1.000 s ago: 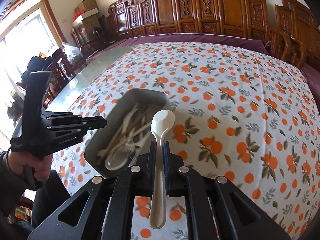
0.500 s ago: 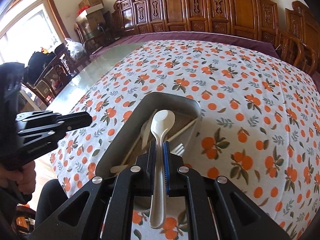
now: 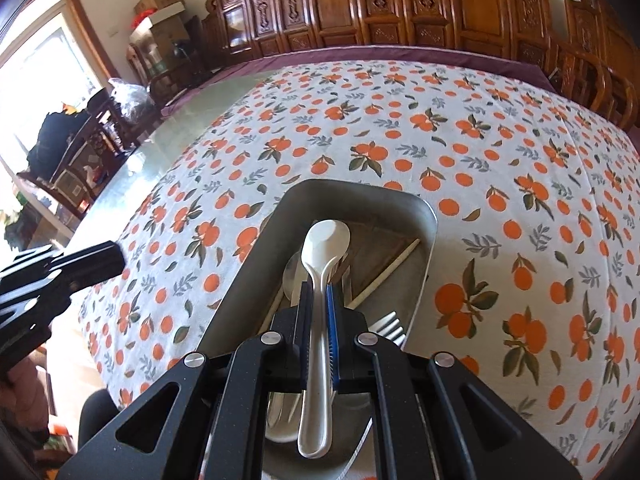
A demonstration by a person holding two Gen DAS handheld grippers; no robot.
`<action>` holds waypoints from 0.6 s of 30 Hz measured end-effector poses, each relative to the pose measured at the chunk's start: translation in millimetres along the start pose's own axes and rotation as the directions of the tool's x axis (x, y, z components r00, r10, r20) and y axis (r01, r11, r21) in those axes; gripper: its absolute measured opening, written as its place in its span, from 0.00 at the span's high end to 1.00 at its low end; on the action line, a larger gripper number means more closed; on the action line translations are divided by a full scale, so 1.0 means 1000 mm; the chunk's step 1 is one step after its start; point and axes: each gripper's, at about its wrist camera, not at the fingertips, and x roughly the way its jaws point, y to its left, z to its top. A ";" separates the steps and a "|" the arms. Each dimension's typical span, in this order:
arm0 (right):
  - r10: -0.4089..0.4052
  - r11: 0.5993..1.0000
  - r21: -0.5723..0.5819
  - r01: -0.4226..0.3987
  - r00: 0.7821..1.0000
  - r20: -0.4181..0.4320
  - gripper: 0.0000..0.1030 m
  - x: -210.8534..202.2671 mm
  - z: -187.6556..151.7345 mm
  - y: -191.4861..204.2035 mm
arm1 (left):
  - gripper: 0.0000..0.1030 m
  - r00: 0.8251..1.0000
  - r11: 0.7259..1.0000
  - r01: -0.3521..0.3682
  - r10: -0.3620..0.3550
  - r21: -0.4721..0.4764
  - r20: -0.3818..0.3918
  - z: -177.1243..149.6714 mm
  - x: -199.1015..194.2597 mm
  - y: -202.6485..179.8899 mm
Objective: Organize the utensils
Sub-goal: 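Lower the white plastic spoon into the tray and open the right tool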
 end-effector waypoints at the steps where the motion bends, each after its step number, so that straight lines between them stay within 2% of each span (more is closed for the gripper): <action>1: 0.000 1.000 0.008 0.000 1.000 -0.003 0.92 0.003 0.000 0.000 | 0.96 1.000 1.000 0.000 0.000 -0.002 0.000 0.000 0.000 0.001; 12: -0.019 0.997 0.081 0.020 1.000 -0.021 0.92 0.029 0.007 -0.005 | 0.96 1.000 1.000 0.000 0.000 -0.007 0.004 -0.003 -0.005 0.004; 18: 0.007 0.996 0.084 -0.006 1.000 -0.014 0.89 0.029 0.005 -0.002 | 0.96 1.000 1.000 -0.002 0.002 -0.006 0.004 -0.004 -0.006 0.003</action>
